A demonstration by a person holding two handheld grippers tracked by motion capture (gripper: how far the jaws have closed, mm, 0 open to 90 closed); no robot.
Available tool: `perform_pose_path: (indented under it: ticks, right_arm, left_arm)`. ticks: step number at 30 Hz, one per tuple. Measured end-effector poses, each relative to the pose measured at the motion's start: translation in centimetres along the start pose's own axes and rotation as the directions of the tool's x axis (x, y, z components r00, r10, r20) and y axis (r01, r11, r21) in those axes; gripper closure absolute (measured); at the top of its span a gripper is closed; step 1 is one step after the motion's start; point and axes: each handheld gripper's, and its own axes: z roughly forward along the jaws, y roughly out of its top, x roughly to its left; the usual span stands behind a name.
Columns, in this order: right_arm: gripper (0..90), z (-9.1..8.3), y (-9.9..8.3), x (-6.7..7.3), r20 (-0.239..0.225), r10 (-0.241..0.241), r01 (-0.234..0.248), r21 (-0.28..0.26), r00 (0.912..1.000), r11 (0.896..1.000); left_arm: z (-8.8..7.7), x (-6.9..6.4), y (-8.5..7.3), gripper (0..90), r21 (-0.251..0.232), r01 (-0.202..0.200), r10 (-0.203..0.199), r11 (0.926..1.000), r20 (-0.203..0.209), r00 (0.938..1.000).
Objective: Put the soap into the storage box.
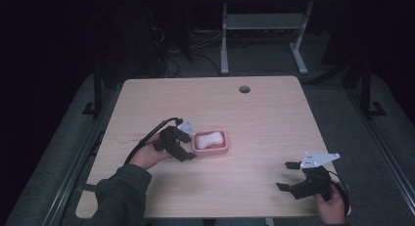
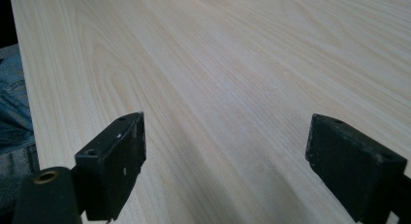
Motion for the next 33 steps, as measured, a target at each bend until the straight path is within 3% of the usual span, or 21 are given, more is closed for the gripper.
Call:
perform_pose_path:
  ticks: [16, 24, 33]
  right_arm:
    - [14.2, -0.1, -0.1, 0.0, 0.009, 0.010, -0.010, -0.001, 0.9999, 1.000]
    - [14.2, -0.1, -0.1, 0.0, 0.011, 0.014, -0.014, 0.000, 0.9998, 1.000]
    - [14.1, 0.0, -0.3, 0.0, 0.010, 0.010, -0.010, 0.006, 0.9999, 1.000]
  left_arm:
    - [-0.4, -1.6, -2.4, 33.6, -0.013, 0.014, -0.014, 0.9998, -0.010, 0.9998]
    - [-1.1, -3.0, -4.0, 32.6, -0.024, 0.017, -0.017, 0.9996, -0.023, 0.9996]
    - [-1.8, -5.7, -7.7, 29.7, -0.057, 0.037, -0.039, 0.9977, -0.037, 0.9985]
